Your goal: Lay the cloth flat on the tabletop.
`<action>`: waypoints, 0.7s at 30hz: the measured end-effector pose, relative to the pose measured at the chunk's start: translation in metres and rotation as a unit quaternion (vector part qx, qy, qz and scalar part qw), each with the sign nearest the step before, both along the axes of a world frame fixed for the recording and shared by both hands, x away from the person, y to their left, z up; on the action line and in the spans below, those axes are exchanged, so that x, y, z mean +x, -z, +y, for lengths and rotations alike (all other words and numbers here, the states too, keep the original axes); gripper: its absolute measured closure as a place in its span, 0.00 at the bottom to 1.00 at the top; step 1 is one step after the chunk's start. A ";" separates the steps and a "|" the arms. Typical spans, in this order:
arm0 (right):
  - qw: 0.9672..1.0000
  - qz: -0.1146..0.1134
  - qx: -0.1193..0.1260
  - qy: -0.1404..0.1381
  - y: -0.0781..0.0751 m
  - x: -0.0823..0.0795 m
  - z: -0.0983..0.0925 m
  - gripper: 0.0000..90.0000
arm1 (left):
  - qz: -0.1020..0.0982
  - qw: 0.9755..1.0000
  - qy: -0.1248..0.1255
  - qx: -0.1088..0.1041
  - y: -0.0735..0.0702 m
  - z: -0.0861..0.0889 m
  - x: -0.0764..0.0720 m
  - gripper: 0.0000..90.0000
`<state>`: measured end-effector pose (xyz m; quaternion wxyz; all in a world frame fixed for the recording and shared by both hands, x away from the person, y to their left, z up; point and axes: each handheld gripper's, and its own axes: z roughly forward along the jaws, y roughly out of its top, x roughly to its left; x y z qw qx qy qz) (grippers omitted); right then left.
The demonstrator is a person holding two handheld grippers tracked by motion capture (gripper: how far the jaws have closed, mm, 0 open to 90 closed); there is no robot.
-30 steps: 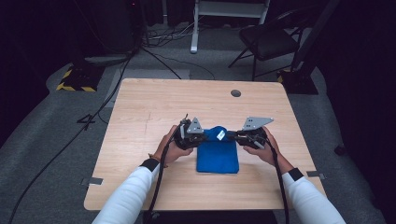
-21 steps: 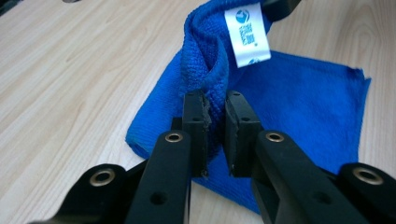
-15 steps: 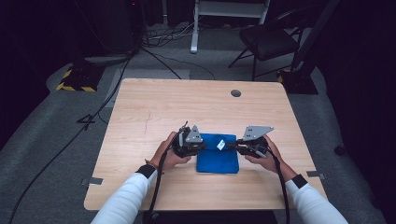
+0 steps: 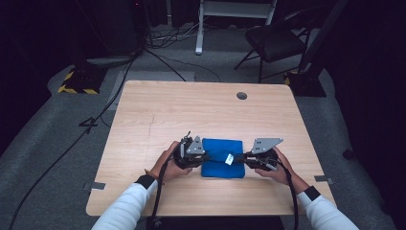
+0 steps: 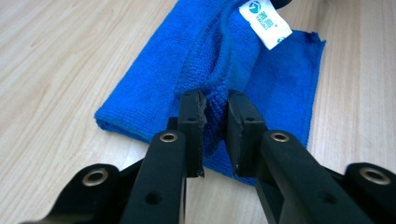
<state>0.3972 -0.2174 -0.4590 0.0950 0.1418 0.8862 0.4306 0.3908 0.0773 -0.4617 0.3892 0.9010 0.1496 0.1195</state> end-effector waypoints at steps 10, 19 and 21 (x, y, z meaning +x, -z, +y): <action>1.000 0.012 -0.024 -0.018 0.011 -0.010 0.000 0.92 | 0.004 1.000 0.012 0.022 0.007 0.002 -0.013 0.85; 0.999 0.020 -0.041 -0.027 0.020 -0.015 0.001 0.91 | 0.014 0.999 0.016 0.032 0.014 0.004 -0.020 0.84; 0.998 0.020 -0.049 -0.029 0.022 -0.017 0.001 0.91 | 0.014 0.999 0.019 0.037 0.015 0.003 -0.021 0.85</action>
